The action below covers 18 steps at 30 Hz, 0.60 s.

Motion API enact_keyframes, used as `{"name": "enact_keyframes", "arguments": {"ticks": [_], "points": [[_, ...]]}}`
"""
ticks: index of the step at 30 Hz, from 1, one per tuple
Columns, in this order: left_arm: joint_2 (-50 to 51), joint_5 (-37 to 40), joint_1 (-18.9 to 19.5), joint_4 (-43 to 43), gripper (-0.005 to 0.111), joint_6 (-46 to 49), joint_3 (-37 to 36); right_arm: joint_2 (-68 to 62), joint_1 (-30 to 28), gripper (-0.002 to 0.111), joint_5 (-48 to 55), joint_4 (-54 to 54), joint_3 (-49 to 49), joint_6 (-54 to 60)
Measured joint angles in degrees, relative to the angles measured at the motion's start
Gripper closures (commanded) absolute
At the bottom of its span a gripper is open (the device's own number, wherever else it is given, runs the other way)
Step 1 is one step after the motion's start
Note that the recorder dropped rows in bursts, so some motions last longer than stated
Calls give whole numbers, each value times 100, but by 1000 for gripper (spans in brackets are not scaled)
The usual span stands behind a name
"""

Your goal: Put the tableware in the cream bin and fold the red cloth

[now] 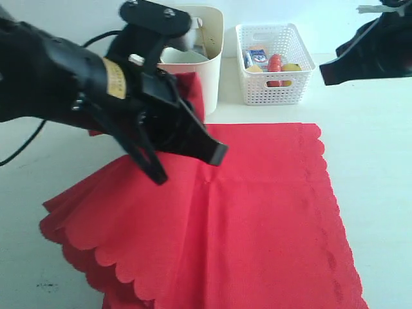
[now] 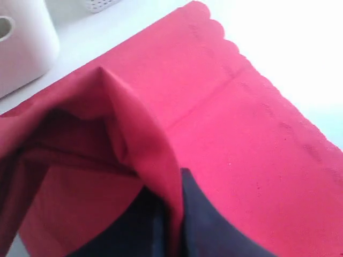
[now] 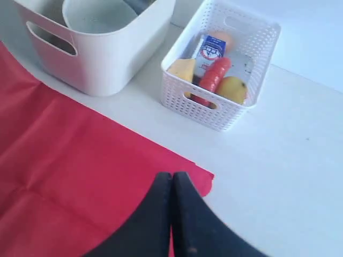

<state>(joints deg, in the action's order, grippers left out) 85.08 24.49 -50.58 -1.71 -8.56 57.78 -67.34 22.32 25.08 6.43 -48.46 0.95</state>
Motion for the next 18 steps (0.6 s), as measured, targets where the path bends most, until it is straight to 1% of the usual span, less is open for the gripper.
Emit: {"name": "enact_keyframes", "arguments": {"ticks": [3, 4, 5, 6, 7, 9, 10, 11, 12, 13, 15, 16, 18], "points": [[597, 121, -229, 13, 101, 41, 477, 177, -15, 108, 210, 237, 0, -202], [798, 153, -298, 13, 97, 41, 671, 189, -15, 108, 282, 260, 0, -228], [999, 193, -366, 13, 89, 41, 794, 193, -15, 108, 328, 272, 0, -244], [1392, 200, -483, 16, 84, -5, 1076, 202, -15, 108, 396, 314, 0, -265], [1544, 200, -521, 27, 80, -5, 1190, 202, -15, 108, 412, 348, 0, -265], [1901, 189, -609, 51, 66, -26, 1481, 202, -15, 108, 422, 422, 0, -287], [2030, 178, -628, 51, 49, -26, 1601, 202, -15, 108, 422, 451, 0, -287], [2321, 178, -671, 62, 42, -76, 1890, 202, -15, 108, 422, 511, 0, -287], [2445, 157, -674, 62, 35, -112, 2022, 202, -15, 108, 422, 537, 0, -291], [2552, 157, -698, 62, 31, -148, 2146, 202, -15, 108, 422, 539, 0, -291], [2686, 236, -720, 73, 25, -178, 2333, 202, -15, 108, 422, 598, 0, -301], [2713, 316, -721, 73, 25, -178, 2410, 202, -15, 108, 426, 647, 0, -301], [2708, 647, -718, 3, 35, -140, 2513, 202, -15, 108, 458, 822, 0, -343]]}}
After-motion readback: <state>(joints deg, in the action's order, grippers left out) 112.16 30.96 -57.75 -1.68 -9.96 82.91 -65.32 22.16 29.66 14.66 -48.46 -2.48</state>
